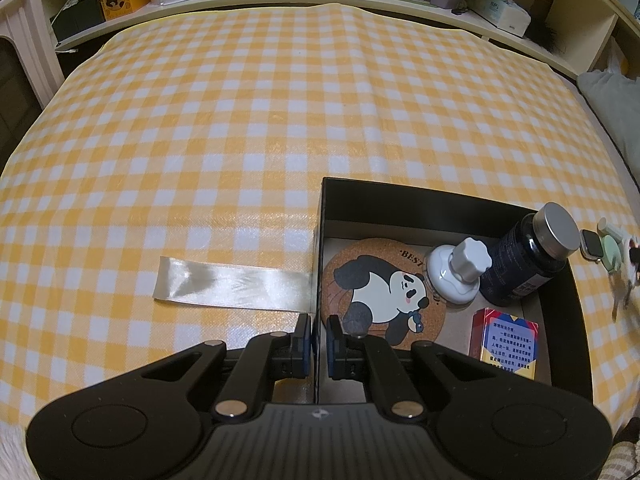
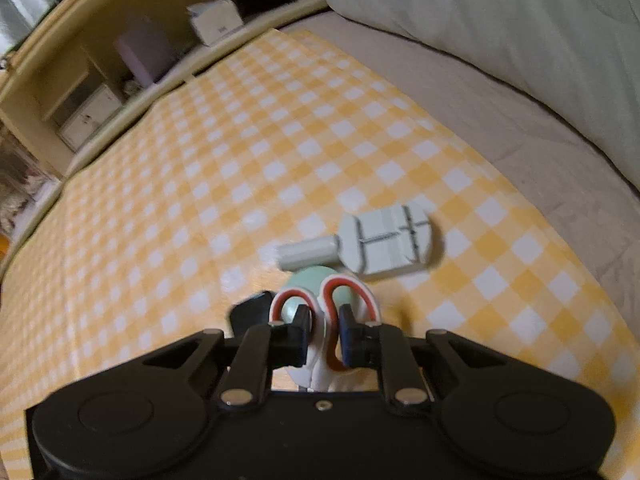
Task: Organize rigid objects
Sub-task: 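Close the right tool on the scissors handles and lift them, then carry the scissors into the black box and lower them beside the coaster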
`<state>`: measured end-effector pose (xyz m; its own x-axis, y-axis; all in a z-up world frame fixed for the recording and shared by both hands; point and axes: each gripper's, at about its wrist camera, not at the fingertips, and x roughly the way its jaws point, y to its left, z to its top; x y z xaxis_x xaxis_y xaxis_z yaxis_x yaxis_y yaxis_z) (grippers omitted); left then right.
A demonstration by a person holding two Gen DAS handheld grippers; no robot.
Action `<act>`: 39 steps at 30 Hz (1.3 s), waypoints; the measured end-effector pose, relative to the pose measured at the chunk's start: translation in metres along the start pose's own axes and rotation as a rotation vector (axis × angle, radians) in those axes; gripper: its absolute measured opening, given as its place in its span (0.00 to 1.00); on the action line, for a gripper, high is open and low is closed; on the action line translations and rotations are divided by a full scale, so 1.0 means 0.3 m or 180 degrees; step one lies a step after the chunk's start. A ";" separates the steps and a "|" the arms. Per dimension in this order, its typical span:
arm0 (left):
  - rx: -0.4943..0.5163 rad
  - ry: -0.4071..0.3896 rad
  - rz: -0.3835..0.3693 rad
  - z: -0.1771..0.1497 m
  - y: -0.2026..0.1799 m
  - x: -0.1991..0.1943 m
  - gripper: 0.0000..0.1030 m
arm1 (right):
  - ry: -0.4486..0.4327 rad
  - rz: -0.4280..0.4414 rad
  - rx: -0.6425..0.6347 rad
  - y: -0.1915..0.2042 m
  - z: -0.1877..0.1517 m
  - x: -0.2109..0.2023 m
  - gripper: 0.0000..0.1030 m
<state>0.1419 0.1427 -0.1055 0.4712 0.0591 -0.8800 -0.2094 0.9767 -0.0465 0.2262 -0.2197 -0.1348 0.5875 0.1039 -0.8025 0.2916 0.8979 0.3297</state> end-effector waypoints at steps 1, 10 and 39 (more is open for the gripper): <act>0.0000 0.0000 0.0000 0.000 0.000 0.000 0.08 | -0.0016 0.0040 0.0001 0.011 0.001 -0.012 0.15; 0.0005 0.0000 0.0001 -0.001 0.001 0.003 0.08 | -0.0116 0.1038 0.0028 0.213 0.011 -0.189 0.15; 0.0003 0.0004 -0.0004 -0.002 0.003 0.006 0.08 | 0.0691 0.1254 -0.0375 0.637 -0.492 -0.072 0.14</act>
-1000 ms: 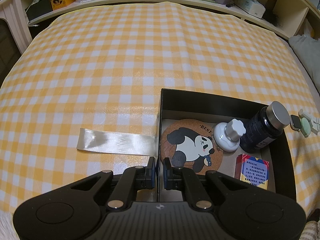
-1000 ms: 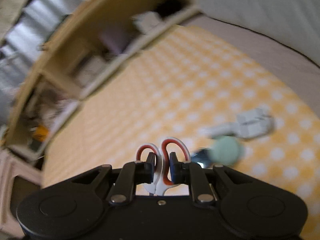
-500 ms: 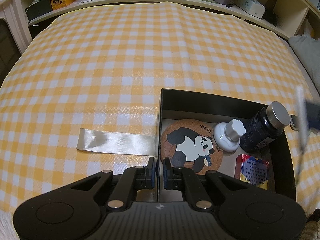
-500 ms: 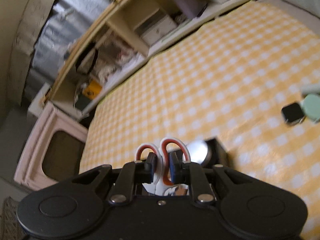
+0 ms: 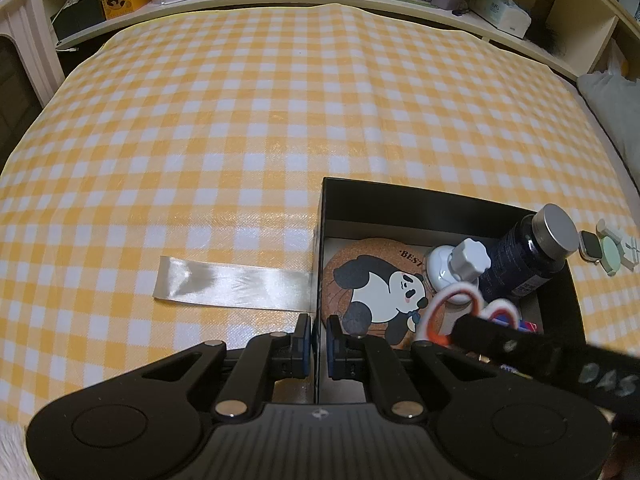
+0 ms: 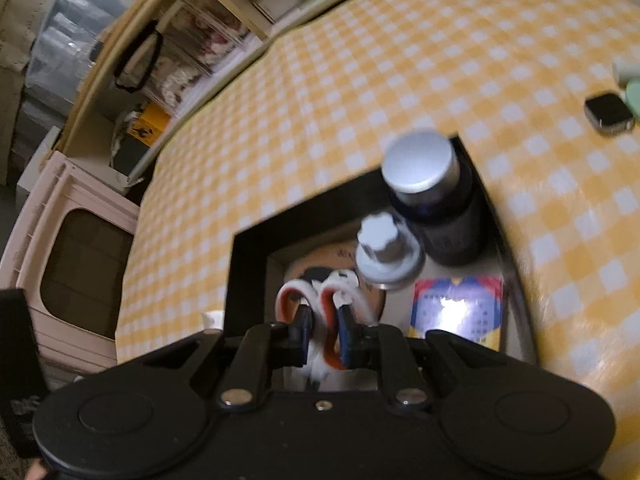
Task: Organize rigid objects
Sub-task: 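Carry the scissors into the black box and lower them beside the coaster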
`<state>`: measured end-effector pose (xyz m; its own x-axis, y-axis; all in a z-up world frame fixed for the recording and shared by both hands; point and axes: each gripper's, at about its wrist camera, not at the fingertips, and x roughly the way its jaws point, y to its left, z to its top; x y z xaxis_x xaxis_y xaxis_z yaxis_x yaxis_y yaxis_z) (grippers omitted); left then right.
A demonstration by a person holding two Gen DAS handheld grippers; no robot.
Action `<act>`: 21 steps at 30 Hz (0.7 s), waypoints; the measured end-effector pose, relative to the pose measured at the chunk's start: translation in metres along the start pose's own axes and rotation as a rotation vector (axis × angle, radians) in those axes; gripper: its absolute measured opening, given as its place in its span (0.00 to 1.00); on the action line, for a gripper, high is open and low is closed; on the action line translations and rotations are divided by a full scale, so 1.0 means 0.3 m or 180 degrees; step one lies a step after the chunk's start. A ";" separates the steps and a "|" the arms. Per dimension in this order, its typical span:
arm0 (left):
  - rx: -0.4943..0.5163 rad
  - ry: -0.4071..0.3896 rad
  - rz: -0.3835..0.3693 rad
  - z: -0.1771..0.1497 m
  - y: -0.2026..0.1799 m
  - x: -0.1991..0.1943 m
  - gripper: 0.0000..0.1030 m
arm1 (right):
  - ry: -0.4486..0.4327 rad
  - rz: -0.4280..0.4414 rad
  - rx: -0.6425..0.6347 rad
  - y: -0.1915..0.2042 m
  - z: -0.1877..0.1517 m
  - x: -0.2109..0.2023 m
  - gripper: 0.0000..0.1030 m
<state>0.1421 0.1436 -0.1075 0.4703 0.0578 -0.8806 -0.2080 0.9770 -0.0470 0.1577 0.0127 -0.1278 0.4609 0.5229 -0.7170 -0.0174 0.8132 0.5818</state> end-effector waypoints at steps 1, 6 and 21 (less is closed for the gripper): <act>-0.0001 0.0001 -0.0001 -0.001 -0.001 0.000 0.08 | 0.0002 -0.0029 -0.0004 -0.001 -0.007 0.010 0.14; 0.0000 0.0002 -0.0001 -0.001 0.000 0.000 0.08 | 0.0053 -0.0104 -0.0100 0.001 -0.019 0.036 0.13; 0.0003 0.0001 0.0002 0.000 0.001 -0.001 0.08 | 0.0326 -0.0154 -0.0228 0.017 -0.023 0.064 0.43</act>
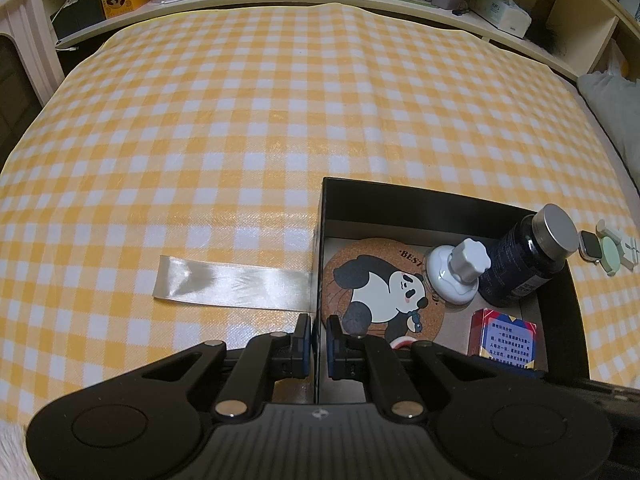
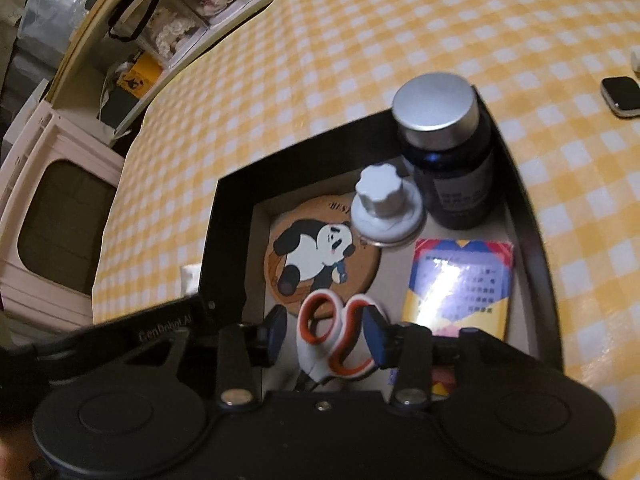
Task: Organize rigid objects
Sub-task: 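Carry the scissors into the black box and lower them beside the coaster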
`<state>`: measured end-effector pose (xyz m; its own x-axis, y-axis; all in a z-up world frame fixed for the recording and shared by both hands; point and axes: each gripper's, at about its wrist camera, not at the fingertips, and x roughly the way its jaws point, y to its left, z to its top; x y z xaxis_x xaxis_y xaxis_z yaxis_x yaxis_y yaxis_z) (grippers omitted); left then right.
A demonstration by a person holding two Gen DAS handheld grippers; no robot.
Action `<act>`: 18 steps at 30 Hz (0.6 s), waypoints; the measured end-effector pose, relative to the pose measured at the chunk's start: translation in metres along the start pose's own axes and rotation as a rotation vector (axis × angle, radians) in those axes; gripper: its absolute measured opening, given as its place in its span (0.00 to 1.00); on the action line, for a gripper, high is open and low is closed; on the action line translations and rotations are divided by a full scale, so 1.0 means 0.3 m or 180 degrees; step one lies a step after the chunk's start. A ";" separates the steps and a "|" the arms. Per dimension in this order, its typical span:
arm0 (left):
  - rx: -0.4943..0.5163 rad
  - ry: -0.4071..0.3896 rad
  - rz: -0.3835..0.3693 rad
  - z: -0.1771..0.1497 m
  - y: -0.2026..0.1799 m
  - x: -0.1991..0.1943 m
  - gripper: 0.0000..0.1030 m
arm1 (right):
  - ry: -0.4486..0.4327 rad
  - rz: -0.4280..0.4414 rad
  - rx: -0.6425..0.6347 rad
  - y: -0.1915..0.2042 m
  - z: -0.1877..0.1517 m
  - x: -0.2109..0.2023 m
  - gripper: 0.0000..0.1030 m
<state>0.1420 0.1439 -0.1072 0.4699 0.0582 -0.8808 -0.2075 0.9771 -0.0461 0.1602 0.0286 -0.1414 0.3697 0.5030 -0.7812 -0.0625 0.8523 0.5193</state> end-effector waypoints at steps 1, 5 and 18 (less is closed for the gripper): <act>-0.0003 0.0000 -0.0002 0.001 0.001 0.000 0.08 | -0.0008 -0.0017 0.0005 -0.003 0.003 -0.004 0.43; -0.0001 0.0000 0.0000 -0.001 -0.001 0.000 0.08 | 0.0010 -0.0070 0.0001 -0.012 0.004 -0.003 0.43; -0.0001 0.0000 0.0000 -0.002 0.000 0.000 0.08 | -0.0093 -0.0207 -0.0228 0.010 0.003 -0.050 0.46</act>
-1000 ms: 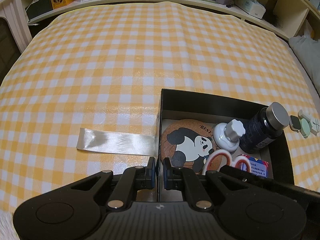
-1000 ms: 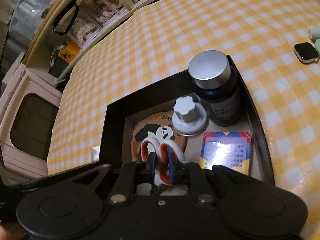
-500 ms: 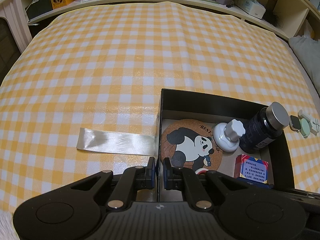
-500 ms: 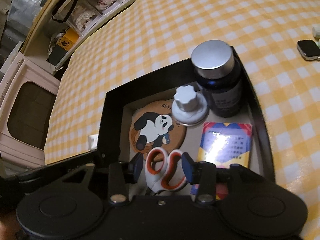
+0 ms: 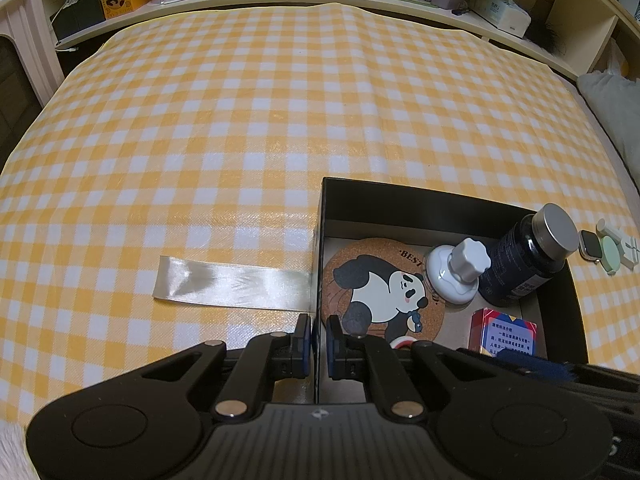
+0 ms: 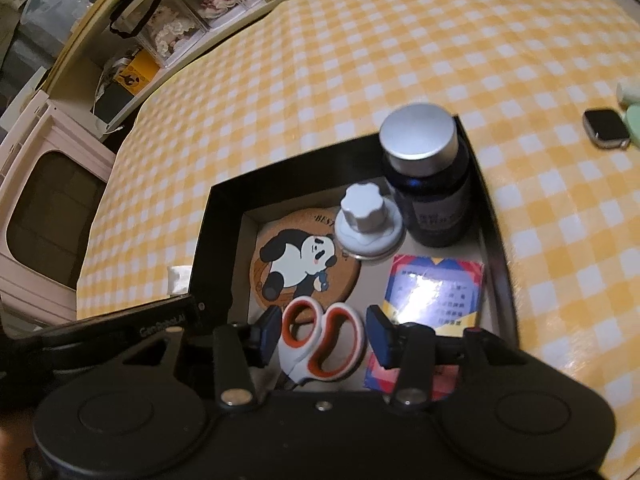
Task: Organize rigid objects
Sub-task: 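Carry the scissors into the black box and lower them beside the coaster, then open the right tool to release the scissors and withdraw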
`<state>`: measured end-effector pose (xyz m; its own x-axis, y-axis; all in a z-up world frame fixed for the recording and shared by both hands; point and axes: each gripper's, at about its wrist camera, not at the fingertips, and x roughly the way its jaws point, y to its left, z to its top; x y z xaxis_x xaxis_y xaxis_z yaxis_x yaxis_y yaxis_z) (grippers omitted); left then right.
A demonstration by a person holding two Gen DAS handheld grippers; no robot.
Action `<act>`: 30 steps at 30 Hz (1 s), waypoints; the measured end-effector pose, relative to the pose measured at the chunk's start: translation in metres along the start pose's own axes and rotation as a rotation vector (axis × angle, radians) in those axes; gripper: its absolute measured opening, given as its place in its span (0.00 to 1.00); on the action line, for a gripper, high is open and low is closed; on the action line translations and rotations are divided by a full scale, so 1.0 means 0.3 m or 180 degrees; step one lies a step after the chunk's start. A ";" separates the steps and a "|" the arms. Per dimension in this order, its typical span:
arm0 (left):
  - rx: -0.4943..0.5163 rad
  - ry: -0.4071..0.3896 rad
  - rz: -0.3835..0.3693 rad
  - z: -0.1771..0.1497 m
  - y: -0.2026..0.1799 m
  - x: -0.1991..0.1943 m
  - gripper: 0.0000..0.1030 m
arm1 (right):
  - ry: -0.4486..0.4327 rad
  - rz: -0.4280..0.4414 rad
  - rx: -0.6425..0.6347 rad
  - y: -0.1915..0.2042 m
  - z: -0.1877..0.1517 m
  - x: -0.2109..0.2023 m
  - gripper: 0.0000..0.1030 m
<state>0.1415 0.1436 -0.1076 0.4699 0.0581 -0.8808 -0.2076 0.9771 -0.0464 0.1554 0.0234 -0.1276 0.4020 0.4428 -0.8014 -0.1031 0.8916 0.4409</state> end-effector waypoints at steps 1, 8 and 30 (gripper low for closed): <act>-0.0002 0.0001 0.0000 0.001 0.000 0.000 0.08 | -0.0022 -0.0026 -0.0041 0.002 0.001 -0.007 0.47; -0.0003 0.0001 -0.0001 0.001 0.000 0.000 0.08 | -0.0174 -0.0253 -0.0350 0.026 0.002 -0.054 0.50; 0.0004 0.0003 0.0003 0.002 0.000 -0.001 0.08 | -0.0670 -0.0987 -0.1237 -0.041 0.070 -0.314 0.94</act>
<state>0.1421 0.1436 -0.1070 0.4688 0.0589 -0.8813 -0.2070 0.9773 -0.0448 0.1379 -0.0313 -0.0492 0.6366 0.1605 -0.7543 -0.2636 0.9645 -0.0173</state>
